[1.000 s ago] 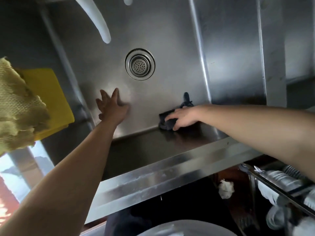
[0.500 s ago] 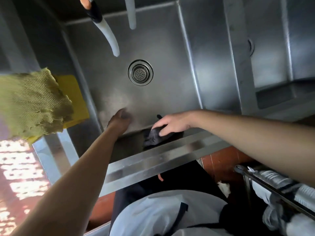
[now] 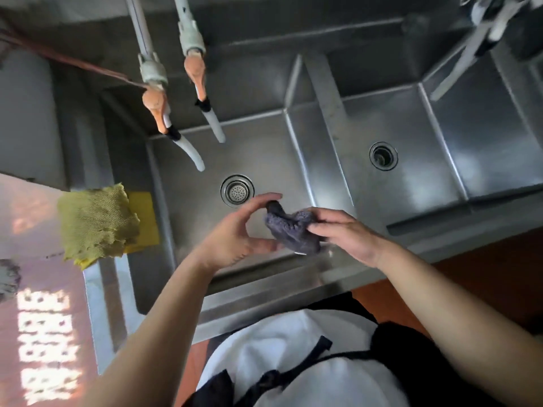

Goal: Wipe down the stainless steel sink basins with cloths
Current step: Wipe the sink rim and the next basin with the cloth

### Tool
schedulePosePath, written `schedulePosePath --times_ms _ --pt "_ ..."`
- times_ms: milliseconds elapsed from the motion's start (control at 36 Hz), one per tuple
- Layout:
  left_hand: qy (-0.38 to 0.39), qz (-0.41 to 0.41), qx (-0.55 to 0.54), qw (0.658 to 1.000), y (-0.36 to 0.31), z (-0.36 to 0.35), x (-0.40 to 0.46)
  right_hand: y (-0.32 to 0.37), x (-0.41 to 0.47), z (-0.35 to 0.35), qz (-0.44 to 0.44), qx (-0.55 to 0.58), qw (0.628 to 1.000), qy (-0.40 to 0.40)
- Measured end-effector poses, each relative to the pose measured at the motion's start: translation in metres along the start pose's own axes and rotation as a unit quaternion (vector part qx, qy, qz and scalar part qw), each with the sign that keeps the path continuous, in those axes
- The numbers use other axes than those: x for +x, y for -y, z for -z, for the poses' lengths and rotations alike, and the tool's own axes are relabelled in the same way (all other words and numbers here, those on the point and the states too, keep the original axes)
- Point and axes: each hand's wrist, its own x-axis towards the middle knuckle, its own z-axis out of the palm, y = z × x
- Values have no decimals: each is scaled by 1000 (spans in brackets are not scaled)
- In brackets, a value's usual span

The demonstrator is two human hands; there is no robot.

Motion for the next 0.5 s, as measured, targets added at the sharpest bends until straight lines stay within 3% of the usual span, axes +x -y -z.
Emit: schedulePosePath --times_ms 111,194,333,500 --pt "-66 -69 126 988 -30 -27 28 14 -10 39 35 -34 998 44" --pt "-94 -50 146 984 -54 -46 46 23 -14 74 57 -31 996 61" --pt "-138 1 38 990 -96 -94 75 22 -29 142 78 -12 993 86" --pt "-223 41 -56 972 -121 -133 114 21 -25 194 64 -15 991 115"
